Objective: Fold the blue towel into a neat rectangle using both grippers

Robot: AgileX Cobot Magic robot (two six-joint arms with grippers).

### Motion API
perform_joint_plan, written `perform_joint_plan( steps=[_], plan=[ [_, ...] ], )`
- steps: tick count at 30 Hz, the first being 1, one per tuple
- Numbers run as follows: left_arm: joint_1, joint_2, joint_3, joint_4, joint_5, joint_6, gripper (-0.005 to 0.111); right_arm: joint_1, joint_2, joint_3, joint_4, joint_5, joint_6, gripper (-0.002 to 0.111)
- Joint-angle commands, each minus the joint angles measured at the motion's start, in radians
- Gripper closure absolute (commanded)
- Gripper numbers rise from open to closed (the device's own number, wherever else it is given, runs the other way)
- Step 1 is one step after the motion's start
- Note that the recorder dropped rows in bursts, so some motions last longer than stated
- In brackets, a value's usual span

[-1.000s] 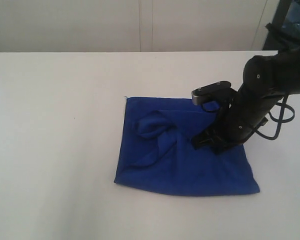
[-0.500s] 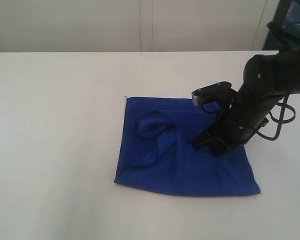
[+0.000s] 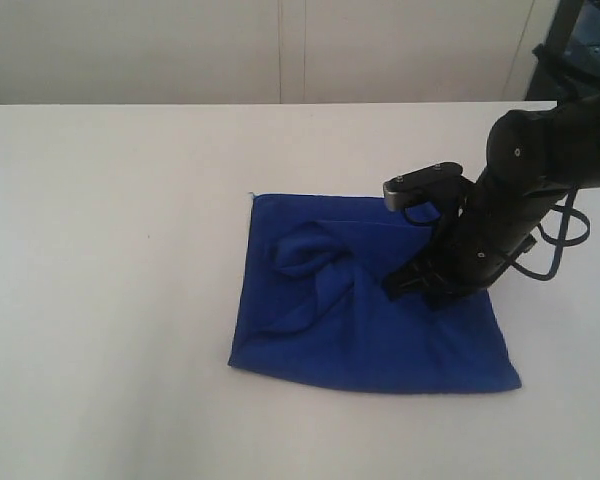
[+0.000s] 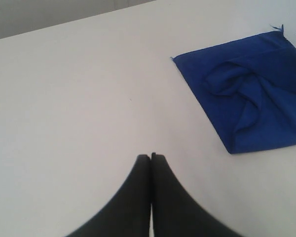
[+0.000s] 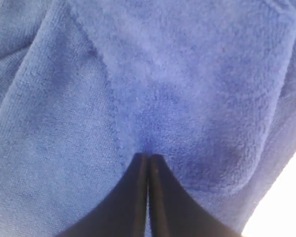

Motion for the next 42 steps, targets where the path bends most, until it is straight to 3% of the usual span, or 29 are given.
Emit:
perform_joint_plan(
  steps=[1, 5, 10, 12, 16, 19, 20, 42],
  plan=[
    [-0.007, -0.005, 0.005, -0.002, 0.004, -0.001, 0.107, 0.001, -0.003, 0.004, 0.003, -0.003, -0.004, 0.108],
    [-0.007, -0.005, 0.005, -0.002, 0.004, -0.001, 0.107, 0.001, -0.003, -0.012, 0.010, 0.042, 0.012, 0.106],
    [-0.007, -0.005, 0.005, -0.002, 0.004, -0.001, 0.107, 0.001, 0.014, -0.009, 0.011, 0.028, 0.018, 0.086],
    [-0.007, -0.005, 0.005, -0.002, 0.004, -0.001, 0.107, 0.001, 0.015, -0.009, 0.013, 0.018, 0.020, 0.083],
    [-0.007, -0.005, 0.005, -0.002, 0.004, -0.001, 0.107, 0.001, 0.022, -0.009, 0.013, 0.016, 0.022, 0.084],
    [-0.007, -0.005, 0.005, -0.002, 0.004, -0.001, 0.107, 0.001, 0.019, -0.009, 0.013, 0.007, 0.022, 0.099],
    [-0.007, -0.005, 0.005, -0.002, 0.004, -0.001, 0.107, 0.001, 0.017, -0.009, 0.013, 0.004, 0.022, 0.109],
    [-0.007, -0.005, 0.005, -0.002, 0.004, -0.001, 0.107, -0.001, -0.166, -0.011, -0.067, 0.060, 0.047, 0.108]
  ],
)
